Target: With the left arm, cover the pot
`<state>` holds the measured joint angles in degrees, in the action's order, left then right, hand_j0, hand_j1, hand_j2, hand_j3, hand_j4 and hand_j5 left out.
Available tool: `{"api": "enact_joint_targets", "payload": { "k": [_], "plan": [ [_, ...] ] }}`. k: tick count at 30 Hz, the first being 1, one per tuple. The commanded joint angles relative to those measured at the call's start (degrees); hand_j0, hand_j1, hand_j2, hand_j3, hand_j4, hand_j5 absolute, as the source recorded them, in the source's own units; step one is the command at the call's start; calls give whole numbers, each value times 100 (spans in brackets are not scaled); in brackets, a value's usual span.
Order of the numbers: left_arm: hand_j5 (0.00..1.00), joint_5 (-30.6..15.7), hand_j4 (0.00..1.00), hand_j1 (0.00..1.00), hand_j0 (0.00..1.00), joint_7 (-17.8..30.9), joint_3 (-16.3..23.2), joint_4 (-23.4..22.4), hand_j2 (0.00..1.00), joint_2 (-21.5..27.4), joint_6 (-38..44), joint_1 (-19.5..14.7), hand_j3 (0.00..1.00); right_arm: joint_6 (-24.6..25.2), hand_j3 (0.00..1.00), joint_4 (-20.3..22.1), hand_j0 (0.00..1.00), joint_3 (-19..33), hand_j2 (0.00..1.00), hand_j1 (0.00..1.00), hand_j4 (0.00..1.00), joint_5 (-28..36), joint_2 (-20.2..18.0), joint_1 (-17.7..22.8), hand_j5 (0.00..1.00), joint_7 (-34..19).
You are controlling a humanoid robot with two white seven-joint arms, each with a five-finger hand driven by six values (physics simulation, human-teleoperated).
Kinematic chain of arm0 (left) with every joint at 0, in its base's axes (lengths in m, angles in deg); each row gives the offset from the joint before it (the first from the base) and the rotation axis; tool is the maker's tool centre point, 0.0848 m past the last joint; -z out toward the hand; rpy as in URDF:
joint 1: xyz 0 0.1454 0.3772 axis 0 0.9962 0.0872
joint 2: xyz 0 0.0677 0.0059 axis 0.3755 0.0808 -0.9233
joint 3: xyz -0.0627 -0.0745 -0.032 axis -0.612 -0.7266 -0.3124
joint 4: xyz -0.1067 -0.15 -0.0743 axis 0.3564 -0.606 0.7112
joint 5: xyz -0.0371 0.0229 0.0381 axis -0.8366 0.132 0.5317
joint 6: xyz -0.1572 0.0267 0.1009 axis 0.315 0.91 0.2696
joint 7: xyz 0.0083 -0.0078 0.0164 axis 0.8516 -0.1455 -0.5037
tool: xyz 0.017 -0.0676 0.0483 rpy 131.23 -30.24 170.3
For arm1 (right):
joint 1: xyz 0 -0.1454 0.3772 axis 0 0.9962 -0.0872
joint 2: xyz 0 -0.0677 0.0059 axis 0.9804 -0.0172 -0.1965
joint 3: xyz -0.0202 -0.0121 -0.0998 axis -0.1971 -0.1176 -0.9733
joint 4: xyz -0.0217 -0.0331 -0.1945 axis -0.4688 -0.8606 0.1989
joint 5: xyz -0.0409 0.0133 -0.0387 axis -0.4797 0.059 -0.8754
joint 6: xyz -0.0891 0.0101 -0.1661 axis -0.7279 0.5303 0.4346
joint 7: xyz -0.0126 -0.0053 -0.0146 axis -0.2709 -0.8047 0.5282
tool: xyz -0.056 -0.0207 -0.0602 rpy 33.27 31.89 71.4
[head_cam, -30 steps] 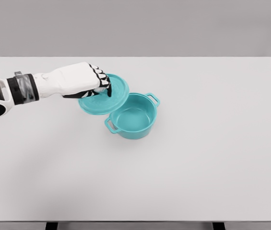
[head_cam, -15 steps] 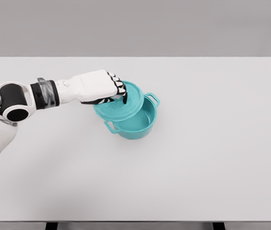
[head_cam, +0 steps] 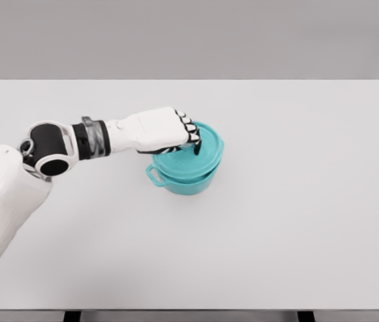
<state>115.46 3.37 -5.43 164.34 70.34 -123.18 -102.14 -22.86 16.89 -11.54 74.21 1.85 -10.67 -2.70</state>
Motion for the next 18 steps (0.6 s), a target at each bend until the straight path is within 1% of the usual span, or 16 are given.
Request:
{"api": "enact_joint_targets", "payload": {
  "k": [1, 5, 15, 18],
  "plan": [
    [50, 3, 50, 50, 50, -3, 114, -48, 50, -21, 16, 0, 50, 0, 100, -5, 100, 0, 100, 100, 100, 0, 0, 0, 100, -1],
    [50, 38, 50, 50, 50, -3, 123, -241, 50, -127, 16, -26, 50, 0, 100, -5, 100, 0, 100, 100, 100, 0, 0, 0, 100, -1],
    [51, 56, 51, 51, 51, -3, 106, -276, 51, -109, 16, -53, 51, 0, 100, -5, 100, 0, 100, 100, 100, 0, 0, 0, 100, -1],
    [52, 56, 52, 52, 52, -3, 97, -373, 52, -109, 16, -53, 52, 0, 100, -5, 100, 0, 100, 100, 100, 0, 0, 0, 100, -1]
  ]
}}
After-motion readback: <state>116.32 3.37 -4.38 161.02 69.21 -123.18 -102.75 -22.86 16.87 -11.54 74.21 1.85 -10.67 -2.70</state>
